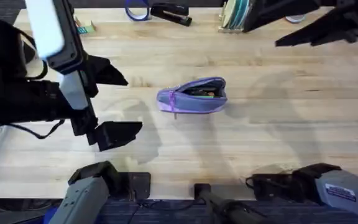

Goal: Unzip the bag, pick up the pens from the table one at a time and place them inside, then zip the bag closed.

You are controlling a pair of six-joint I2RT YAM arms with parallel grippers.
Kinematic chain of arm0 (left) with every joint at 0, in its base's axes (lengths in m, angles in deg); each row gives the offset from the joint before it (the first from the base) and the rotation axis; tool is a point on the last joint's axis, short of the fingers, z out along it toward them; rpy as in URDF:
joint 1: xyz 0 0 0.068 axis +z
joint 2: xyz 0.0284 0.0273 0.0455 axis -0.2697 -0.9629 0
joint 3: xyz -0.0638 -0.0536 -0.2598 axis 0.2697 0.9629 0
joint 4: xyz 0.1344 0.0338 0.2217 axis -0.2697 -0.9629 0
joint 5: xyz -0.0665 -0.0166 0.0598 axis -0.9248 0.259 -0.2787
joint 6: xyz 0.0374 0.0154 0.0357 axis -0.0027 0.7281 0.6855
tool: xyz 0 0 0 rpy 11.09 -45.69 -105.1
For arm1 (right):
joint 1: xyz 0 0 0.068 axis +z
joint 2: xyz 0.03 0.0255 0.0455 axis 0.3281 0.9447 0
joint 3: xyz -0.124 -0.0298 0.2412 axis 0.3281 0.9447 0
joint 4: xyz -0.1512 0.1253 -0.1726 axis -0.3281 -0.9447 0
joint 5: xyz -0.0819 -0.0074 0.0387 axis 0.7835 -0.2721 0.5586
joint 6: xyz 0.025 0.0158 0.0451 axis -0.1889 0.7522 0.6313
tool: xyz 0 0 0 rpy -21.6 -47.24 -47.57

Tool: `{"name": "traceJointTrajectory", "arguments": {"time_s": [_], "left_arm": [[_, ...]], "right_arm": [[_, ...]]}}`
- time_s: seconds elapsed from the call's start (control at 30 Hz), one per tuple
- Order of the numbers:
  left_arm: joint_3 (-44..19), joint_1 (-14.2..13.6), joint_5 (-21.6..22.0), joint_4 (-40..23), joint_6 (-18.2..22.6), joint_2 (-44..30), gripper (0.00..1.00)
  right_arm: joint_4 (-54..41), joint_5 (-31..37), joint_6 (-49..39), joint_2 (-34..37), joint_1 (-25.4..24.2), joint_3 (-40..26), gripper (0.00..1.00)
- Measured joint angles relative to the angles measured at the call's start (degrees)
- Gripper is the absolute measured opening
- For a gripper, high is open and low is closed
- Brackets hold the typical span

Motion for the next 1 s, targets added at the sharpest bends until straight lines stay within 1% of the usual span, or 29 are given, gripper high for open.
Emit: {"name": "traceJointTrajectory", "arguments": {"time_s": [0.17,0.27,0.5,0.83,0.9,1.0], "left_arm": [[0.0,0.0,0.13,0.0,0.0,0.0,0.993],[0.0,0.0,0.13,0.0,0.0,-0.01,0.993],[0.0,0.0,0.13,0.0,0.0,-0.01,0.993],[0.0,0.0,0.15,0.0,0.01,-0.02,0.994],[0.0,0.0,0.15,0.0,0.0,-0.01,0.994],[0.0,0.0,0.14,0.0,0.0,-0.02,0.994]], "right_arm": [[-0.01,-1.05,2.86,-0.01,6.31,0.0,0.996],[0.0,-0.32,4.93,-0.14,9.5,0.0,0.996],[0.02,3.17,8.46,-2.11,17.29,0.0,0.995],[0.07,11.13,13.18,-3.72,27.46,0.04,0.994],[0.65,12.44,14.25,-3.82,29.28,0.69,0.994],[2.43,13.37,15.66,-3.93,31.22,3.35,0.995]]}}
